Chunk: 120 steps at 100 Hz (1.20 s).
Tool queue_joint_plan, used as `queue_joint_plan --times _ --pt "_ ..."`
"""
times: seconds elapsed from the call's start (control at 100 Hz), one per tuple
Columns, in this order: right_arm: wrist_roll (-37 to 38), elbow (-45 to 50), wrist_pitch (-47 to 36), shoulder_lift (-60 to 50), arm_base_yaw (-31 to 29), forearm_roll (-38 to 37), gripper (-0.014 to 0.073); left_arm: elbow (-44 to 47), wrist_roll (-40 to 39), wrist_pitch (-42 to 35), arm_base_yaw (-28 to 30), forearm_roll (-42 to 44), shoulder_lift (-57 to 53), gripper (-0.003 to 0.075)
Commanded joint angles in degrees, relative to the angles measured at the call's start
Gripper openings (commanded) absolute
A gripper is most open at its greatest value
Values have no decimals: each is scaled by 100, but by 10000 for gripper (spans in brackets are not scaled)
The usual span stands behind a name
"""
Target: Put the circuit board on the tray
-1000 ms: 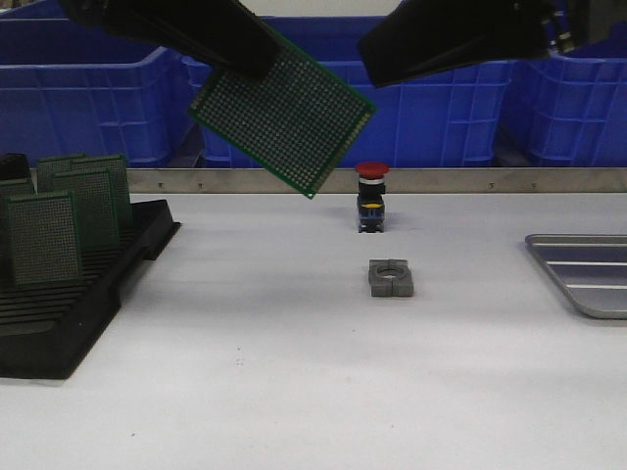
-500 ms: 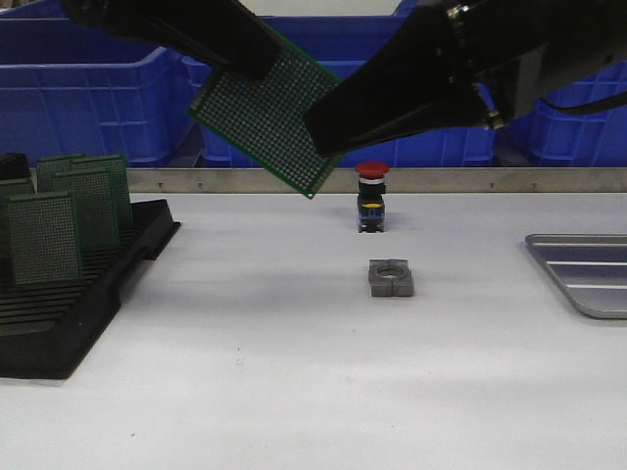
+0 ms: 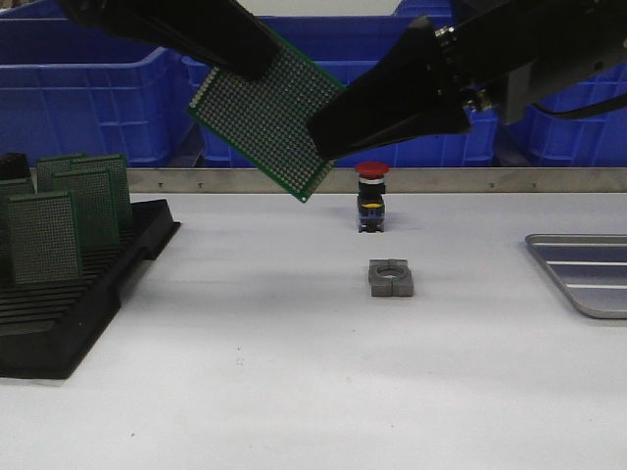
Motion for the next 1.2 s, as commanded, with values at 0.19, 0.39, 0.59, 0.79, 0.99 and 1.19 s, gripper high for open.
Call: queue_joint_plan --times 0.19,0.39,0.59,0.79,0.99,1.19 --pt "118 -188 108 -154 -14 379 -69 -153 -37 222 -39 -451 -181 482" --pt "861 -160 28 -154 -26 254 -69 -578 -61 186 216 -441 -181 575" --pt "1616 -160 -371 -154 -235 -53 -69 -992 -107 186 652 -441 -181 575" --pt "2504 -160 -957 -154 -1134 -53 -69 -1002 -107 186 1039 -399 -181 564" --pt "2713 -160 -1522 -27 -2260 -48 -69 -1002 -107 186 1143 -399 -181 564" --pt "2713 -160 -1816 532 -3091 34 -69 -1002 -107 186 1143 -399 -181 564"
